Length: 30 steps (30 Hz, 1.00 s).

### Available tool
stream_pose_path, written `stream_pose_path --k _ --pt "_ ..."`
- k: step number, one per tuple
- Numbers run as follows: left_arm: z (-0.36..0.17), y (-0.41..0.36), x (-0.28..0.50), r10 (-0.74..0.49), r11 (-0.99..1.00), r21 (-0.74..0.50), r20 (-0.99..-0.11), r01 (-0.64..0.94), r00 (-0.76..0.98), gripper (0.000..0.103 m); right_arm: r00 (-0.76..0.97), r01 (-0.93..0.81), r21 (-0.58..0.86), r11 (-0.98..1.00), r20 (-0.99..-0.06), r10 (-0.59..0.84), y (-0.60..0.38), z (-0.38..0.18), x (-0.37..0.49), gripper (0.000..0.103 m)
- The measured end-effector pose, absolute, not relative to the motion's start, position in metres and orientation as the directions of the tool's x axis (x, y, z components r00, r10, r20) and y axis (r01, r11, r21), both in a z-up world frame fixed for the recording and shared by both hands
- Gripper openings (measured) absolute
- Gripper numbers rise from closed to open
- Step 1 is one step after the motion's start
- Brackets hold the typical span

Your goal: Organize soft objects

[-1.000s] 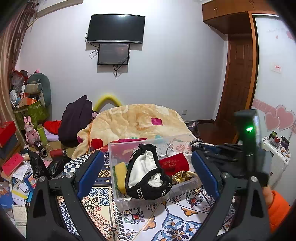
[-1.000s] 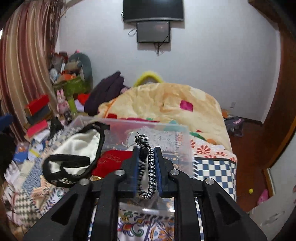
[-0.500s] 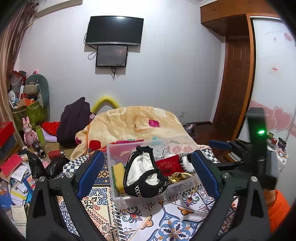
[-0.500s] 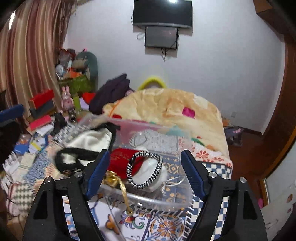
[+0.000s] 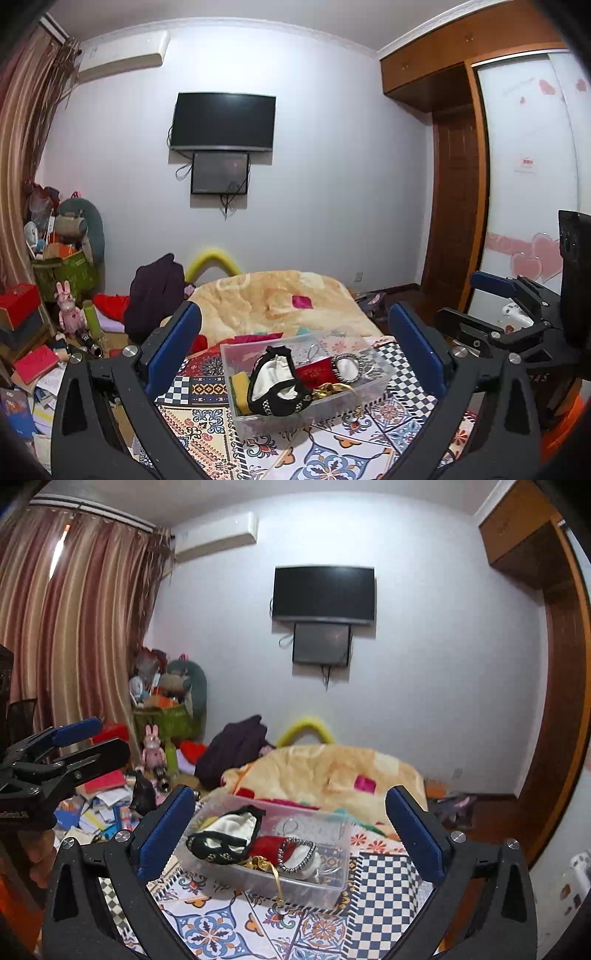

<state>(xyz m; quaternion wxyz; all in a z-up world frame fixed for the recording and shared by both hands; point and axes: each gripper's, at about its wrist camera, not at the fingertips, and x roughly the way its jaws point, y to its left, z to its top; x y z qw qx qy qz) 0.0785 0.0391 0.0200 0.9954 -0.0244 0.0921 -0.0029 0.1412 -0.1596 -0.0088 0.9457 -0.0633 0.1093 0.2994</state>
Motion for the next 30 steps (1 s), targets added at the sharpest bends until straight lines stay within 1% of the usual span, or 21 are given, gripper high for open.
stream_pose_path --k 3,7,18,30 --pt "0.023 0.033 0.066 -0.013 0.999 -0.036 -0.167 0.007 0.986 0.103 0.792 -0.589 -0.03 0.808 -0.223 0.569 -0.164 -0.007 0.13 0.103" --pt "0.025 0.029 0.056 -0.019 0.999 -0.036 -0.158 0.013 0.987 0.103 0.792 -0.586 -0.01 0.81 -0.218 0.57 -0.165 -0.007 0.127 0.103" --pt "0.022 0.031 0.053 -0.033 0.997 -0.068 -0.169 0.022 0.985 0.103 0.797 -0.577 0.012 0.816 -0.208 0.567 -0.17 -0.01 0.124 0.103" --pt "0.018 0.034 0.057 -0.028 0.997 -0.073 -0.18 0.015 0.983 0.103 0.802 -0.566 0.036 0.824 -0.21 0.56 -0.176 -0.012 0.126 0.103"
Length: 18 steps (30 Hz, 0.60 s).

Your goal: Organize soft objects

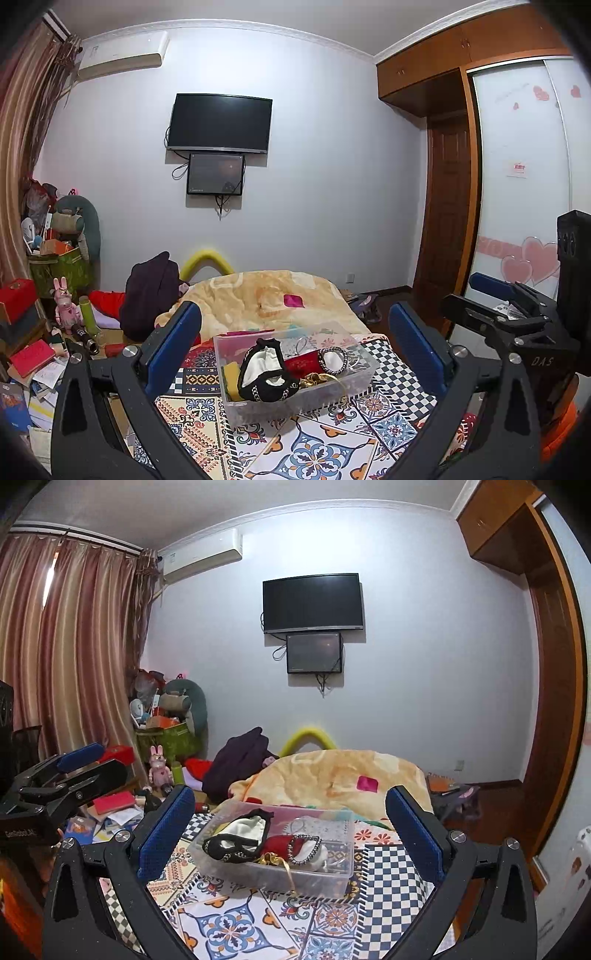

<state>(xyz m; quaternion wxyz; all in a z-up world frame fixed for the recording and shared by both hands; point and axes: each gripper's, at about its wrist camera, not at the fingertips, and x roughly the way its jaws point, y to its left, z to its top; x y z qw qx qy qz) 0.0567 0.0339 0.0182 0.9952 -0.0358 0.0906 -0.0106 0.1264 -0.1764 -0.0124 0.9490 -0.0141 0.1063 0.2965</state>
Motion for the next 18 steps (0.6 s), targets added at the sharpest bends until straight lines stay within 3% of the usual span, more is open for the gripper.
stream_pose_path --k 18 --pt "0.018 0.0283 0.0576 -0.029 0.998 -0.057 -0.175 0.019 0.984 0.103 0.803 -0.564 0.049 0.824 -0.202 0.561 -0.1824 -0.0108 0.1253 0.103"
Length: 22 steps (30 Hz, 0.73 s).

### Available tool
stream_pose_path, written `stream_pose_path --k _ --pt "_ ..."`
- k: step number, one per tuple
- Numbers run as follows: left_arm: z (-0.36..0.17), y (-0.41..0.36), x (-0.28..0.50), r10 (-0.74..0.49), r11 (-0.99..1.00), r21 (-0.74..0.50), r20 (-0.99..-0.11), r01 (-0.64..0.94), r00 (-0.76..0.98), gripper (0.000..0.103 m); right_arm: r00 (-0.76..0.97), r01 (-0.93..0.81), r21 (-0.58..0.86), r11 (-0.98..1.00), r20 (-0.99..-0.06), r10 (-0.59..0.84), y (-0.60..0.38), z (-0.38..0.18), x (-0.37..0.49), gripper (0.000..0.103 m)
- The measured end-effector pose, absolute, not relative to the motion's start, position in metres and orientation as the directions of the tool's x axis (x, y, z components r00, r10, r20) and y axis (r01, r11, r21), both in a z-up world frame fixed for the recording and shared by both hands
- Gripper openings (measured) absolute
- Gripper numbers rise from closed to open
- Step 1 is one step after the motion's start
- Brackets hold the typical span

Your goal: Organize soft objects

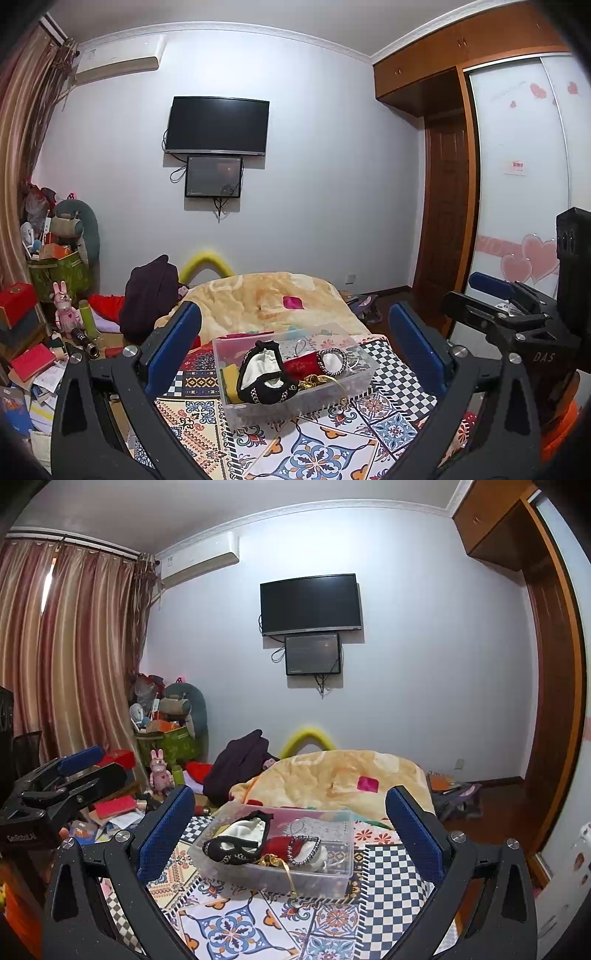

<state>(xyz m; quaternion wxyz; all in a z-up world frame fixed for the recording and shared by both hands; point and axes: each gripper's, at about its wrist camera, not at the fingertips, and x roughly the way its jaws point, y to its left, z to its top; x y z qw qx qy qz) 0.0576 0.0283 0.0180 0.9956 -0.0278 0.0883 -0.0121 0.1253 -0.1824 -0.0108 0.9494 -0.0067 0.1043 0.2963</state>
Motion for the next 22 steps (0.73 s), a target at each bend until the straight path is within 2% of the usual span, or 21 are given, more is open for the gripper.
stream_pose_path --k 22 --pt "0.0164 0.0307 0.062 -0.047 0.995 -0.094 -0.198 0.029 0.979 0.103 0.8 -0.566 0.049 0.823 -0.206 0.563 -0.1818 -0.0066 0.1256 0.103"
